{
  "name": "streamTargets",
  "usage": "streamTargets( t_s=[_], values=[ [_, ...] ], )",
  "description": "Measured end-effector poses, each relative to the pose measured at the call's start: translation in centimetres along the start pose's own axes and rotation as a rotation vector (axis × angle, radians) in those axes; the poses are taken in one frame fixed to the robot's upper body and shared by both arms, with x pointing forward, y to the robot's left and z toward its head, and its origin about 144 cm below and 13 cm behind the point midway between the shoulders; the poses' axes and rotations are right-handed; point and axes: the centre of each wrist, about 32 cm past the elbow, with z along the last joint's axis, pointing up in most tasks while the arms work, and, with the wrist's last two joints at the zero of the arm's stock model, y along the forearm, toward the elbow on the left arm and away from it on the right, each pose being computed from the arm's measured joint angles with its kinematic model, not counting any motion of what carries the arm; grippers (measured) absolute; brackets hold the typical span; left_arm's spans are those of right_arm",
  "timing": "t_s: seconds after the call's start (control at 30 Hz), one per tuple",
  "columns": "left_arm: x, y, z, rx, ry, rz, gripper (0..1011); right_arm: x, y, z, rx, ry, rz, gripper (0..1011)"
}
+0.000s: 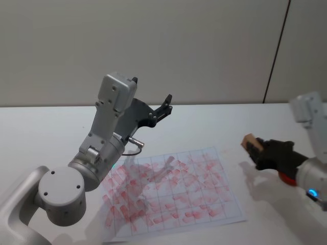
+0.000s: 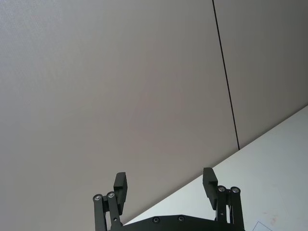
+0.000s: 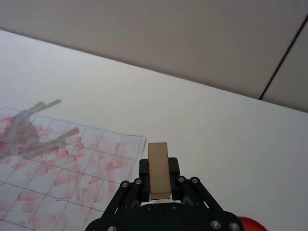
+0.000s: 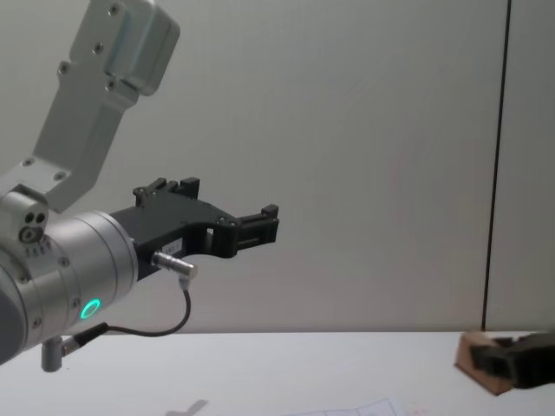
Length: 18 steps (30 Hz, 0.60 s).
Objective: Use the one hand to pick up the stamp and affix it onto the A4 paper.
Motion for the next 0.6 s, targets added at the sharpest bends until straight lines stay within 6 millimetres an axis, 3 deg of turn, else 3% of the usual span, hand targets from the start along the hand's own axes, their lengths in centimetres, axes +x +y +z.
streamTargets(
  t_s=[0.6],
  values=[
    [0.0, 0.0, 0.0, 0.000, 0.000, 0.000, 1002, -2.8, 4.8, 0.6, -0.122, -0.077, 0.053, 217]
  ],
)
